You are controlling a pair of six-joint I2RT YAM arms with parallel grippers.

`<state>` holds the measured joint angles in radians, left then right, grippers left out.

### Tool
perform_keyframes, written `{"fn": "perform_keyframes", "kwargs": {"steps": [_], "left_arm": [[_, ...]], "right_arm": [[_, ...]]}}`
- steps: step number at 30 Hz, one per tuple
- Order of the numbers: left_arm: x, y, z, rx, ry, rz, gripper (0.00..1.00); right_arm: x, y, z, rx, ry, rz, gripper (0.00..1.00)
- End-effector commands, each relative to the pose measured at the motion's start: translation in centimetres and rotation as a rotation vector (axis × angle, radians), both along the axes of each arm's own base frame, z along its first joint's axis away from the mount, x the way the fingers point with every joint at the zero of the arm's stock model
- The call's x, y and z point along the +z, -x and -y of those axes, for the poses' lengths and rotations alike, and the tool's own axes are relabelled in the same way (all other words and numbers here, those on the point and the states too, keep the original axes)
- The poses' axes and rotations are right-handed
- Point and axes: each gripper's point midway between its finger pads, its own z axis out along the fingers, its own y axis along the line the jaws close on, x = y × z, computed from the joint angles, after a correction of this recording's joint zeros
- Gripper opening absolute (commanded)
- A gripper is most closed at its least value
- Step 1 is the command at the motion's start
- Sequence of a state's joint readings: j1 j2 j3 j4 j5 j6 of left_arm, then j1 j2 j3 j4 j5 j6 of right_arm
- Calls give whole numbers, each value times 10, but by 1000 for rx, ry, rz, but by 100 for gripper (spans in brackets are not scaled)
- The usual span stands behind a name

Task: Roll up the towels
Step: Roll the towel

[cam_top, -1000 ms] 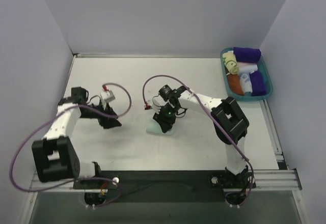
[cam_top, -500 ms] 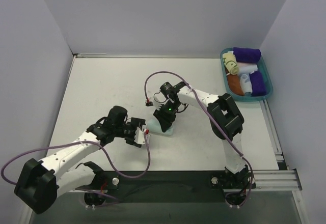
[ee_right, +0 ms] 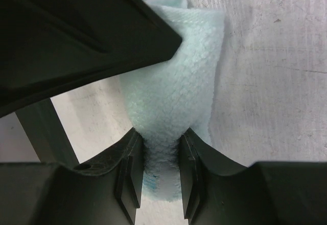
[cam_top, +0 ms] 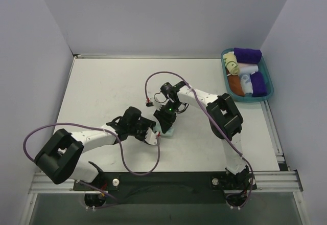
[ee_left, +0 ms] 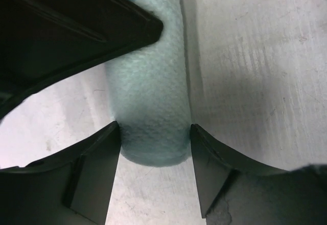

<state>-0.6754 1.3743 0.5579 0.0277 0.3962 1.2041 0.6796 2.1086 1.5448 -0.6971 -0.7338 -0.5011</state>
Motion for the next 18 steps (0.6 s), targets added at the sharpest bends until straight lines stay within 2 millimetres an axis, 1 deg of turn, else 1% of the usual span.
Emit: {"fn": "perform_keyframes", "kwargs": {"steps": [1, 3, 4, 6, 8, 9, 10, 11, 12, 13, 14, 15, 16, 18], "left_arm": [[0, -6, 9, -25, -16, 11, 65], [-8, -4, 7, -28, -45, -18, 60], [-16, 2, 3, -26, -74, -53, 58], [-19, 2, 3, -11, -90, -78, 52], [-23, 6, 1, -9, -111, -108, 44], [-24, 7, 1, -11, -121, -118, 38], [-28, 12, -2, -14, -140, -139, 36], [-29, 14, -5, -20, -153, -147, 34], [-31, 15, -6, -21, -165, -156, 31], [-34, 20, -9, -23, -181, -175, 31], [-34, 20, -10, -22, -184, -176, 31], [-36, 22, -12, -21, -188, -182, 31], [-36, 22, -13, -21, -189, -183, 31], [-36, 21, -11, -16, -186, -188, 31]], "right_arm": [[-9, 10, 11, 18, 59, -49, 10], [-7, 9, 11, 20, 55, -42, 11], [-8, 9, 11, 20, 59, -41, 12], [-8, 7, 10, 21, 58, -37, 12], [-9, 5, 11, 19, 69, -29, 16], [-10, 4, 13, 14, 75, -27, 20], [-7, 1, 13, 8, 76, -15, 29], [-6, -1, 15, 1, 75, -9, 34], [-3, -6, 18, -14, 71, 1, 41], [6, -12, 18, -26, 49, 38, 44], [7, -14, 22, -35, 53, 58, 46], [9, -16, 25, -45, 47, 80, 52], [24, -26, 23, -60, 7, 149, 54], [29, -28, 28, -65, 14, 200, 57]]}}
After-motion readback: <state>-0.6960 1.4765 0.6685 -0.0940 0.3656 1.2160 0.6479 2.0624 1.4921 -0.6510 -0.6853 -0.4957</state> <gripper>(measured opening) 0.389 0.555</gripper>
